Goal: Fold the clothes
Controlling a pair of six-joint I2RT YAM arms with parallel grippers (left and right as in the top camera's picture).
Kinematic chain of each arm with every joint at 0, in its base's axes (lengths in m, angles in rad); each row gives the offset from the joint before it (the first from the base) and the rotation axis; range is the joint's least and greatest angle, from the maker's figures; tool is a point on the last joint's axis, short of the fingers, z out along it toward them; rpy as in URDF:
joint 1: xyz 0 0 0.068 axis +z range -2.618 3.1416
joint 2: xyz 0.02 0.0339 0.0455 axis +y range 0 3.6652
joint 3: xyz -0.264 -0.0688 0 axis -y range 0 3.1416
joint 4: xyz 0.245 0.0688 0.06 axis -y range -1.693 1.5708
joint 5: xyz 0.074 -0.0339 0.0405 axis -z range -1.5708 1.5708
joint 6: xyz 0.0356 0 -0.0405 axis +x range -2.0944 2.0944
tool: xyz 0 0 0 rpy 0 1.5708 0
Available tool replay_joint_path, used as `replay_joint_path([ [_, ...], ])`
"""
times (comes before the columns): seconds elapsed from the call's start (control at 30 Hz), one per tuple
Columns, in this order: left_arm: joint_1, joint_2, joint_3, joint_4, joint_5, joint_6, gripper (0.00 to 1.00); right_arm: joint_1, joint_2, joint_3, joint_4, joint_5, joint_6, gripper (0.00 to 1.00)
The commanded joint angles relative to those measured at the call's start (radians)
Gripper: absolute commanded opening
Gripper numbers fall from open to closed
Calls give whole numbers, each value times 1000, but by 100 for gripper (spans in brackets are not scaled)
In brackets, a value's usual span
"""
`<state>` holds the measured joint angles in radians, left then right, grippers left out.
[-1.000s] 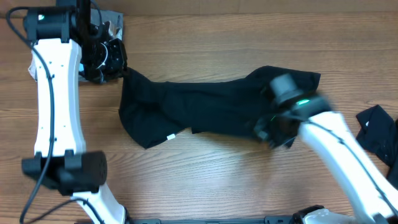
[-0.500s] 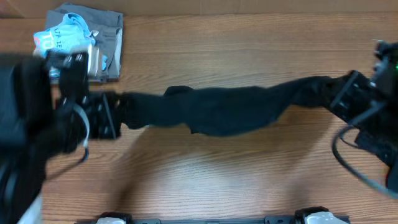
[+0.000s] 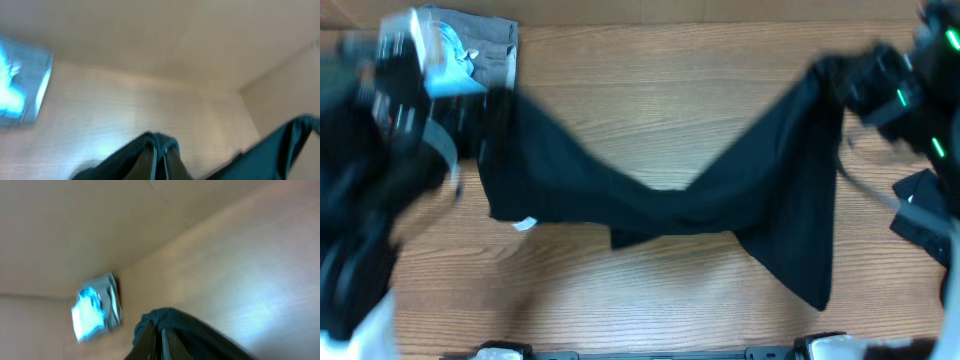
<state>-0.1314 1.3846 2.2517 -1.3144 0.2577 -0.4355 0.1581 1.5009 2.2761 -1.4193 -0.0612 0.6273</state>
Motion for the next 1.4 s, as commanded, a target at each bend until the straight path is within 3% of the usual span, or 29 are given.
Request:
replay_joint_path([
  [0.0,-3,182,-4,203,-52,-14,4,-18,107,10,158,16,-7,4],
  [0.13,23,308,35,426,-56,-14,4,-73,147,10,323,16,-29,4],
  [0.3,101,333,195,497,-52,-13,4,-266,137,165,319,-58,-31,4],
  [0.43,164,315,324,390,-50,14,4,-467,137,283,247,-216,-56,4],
  [0.57,183,306,343,211,-56,79,4,-568,145,265,159,-341,-102,4],
  [0.83,181,428,297,-179,-57,118,4,-520,258,102,-82,-341,-214,4],
  [1.0,174,576,226,-367,-58,123,4,-472,302,-111,-96,-320,-238,4],
  [1.17,170,641,53,-375,36,175,4,-466,302,-265,-121,-253,-236,4],
  [1.37,153,642,-146,-376,39,231,4,-466,302,-321,-196,-208,-275,4],
])
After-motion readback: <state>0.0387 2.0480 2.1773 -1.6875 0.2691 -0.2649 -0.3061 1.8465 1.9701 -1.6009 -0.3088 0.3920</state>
